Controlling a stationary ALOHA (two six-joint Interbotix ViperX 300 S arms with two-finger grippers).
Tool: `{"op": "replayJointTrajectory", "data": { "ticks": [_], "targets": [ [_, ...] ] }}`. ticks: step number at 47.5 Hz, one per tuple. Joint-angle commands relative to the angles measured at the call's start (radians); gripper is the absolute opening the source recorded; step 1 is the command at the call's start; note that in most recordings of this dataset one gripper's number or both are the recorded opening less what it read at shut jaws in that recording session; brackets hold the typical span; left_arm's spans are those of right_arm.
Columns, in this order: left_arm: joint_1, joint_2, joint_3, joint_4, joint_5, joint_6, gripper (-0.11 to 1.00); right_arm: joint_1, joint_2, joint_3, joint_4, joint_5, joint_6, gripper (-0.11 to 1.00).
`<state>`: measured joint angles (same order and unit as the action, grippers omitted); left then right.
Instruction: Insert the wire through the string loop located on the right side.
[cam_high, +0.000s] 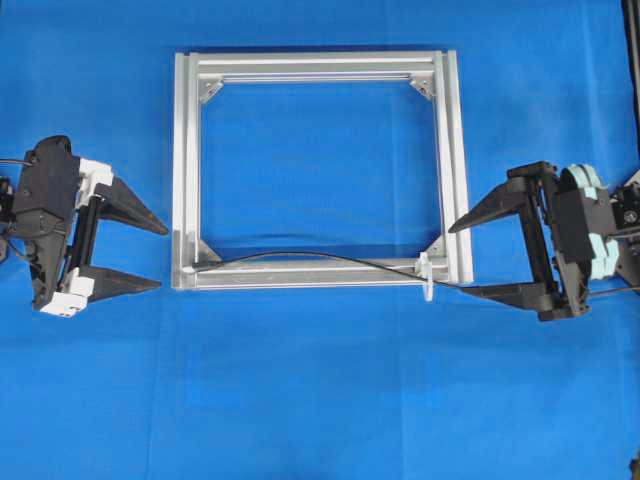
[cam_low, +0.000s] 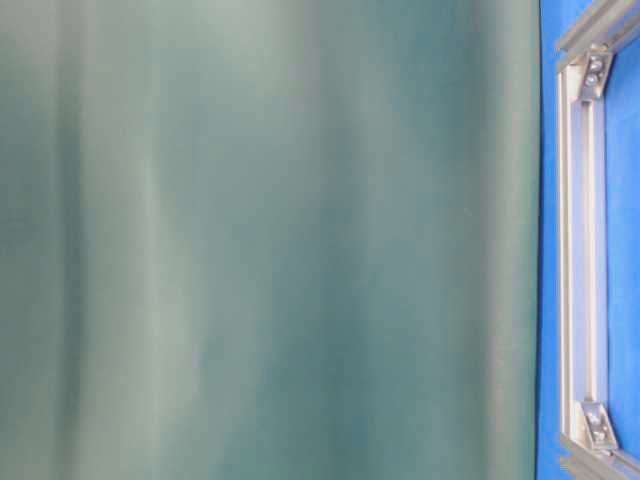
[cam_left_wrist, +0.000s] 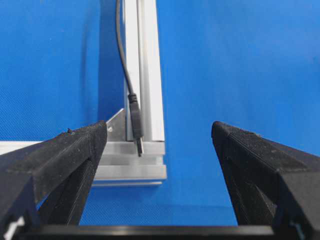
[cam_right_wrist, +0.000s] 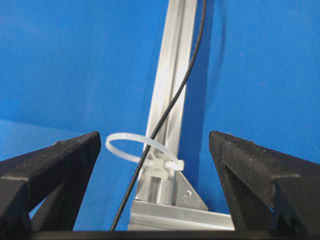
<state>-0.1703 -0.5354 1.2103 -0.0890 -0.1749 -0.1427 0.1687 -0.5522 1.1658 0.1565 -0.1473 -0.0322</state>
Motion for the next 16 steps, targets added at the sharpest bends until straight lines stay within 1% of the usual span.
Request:
{"op": "replayJointTrajectory", "data": {
  "ticks": [1,16],
  "targets": [
    [0.003,-0.008,-0.017,0.003,-0.005,0.002,0.82,-0.005,-0.002,-0.02,-0.002,-0.003,0.0,0.95],
    [0.003,-0.008,-0.015,0.003,-0.005,0.002,0.82,-0.02,-0.003,-0.021,-0.002,-0.003,0.0,0.95]
  ]
}}
